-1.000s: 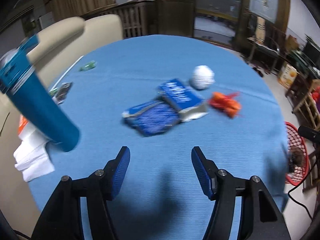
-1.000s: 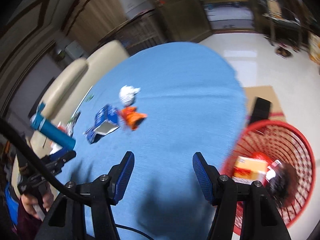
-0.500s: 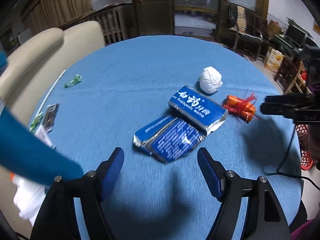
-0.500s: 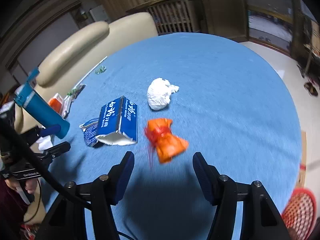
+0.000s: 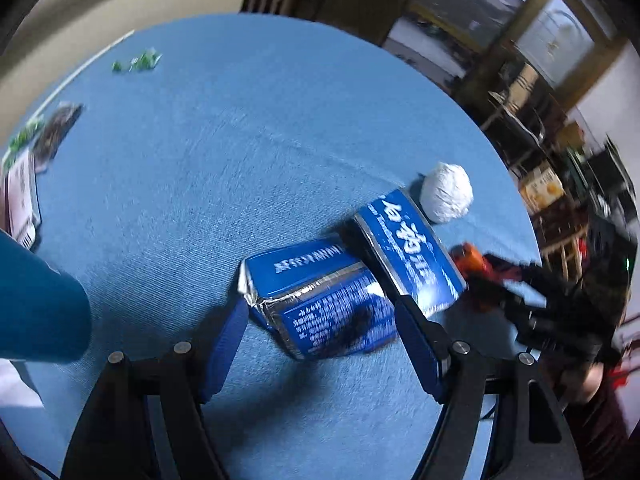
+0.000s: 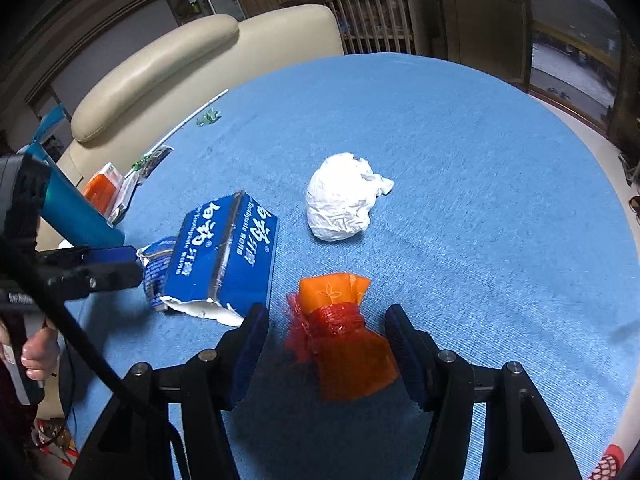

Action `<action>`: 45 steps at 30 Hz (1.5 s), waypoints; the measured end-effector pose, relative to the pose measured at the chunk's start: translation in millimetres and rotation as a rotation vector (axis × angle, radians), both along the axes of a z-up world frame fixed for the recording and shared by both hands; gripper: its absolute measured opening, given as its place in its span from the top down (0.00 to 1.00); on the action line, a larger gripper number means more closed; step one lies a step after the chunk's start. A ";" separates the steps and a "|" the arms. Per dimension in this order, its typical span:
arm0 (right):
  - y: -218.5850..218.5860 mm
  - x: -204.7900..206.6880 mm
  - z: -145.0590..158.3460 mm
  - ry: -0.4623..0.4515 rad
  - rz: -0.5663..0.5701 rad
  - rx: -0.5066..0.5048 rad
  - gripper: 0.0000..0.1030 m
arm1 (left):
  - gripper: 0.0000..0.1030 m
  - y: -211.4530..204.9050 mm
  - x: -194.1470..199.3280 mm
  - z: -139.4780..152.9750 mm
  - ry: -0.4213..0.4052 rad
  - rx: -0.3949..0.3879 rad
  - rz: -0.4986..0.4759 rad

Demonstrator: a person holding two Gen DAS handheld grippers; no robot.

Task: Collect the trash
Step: 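Grasp the orange mesh bag with the right tool while the left tool grasps the blue toothpaste box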

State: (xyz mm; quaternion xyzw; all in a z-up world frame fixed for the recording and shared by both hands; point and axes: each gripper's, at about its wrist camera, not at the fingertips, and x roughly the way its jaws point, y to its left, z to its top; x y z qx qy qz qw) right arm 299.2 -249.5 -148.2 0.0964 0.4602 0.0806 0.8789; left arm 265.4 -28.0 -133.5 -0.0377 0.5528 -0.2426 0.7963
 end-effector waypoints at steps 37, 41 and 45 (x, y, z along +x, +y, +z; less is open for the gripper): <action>-1.5 -46.4 12.2 -0.061 -0.041 0.074 0.64 | 0.22 -74.8 -10.5 -15.8 -0.043 0.214 -0.022; 3.1 -61.2 19.0 -0.077 -0.043 0.080 0.64 | 0.22 -78.5 -9.4 -23.4 -0.041 0.222 -0.010; 3.0 -75.4 21.7 -0.085 -0.035 0.101 0.64 | 0.31 -67.1 -15.8 -26.7 -0.041 0.195 0.015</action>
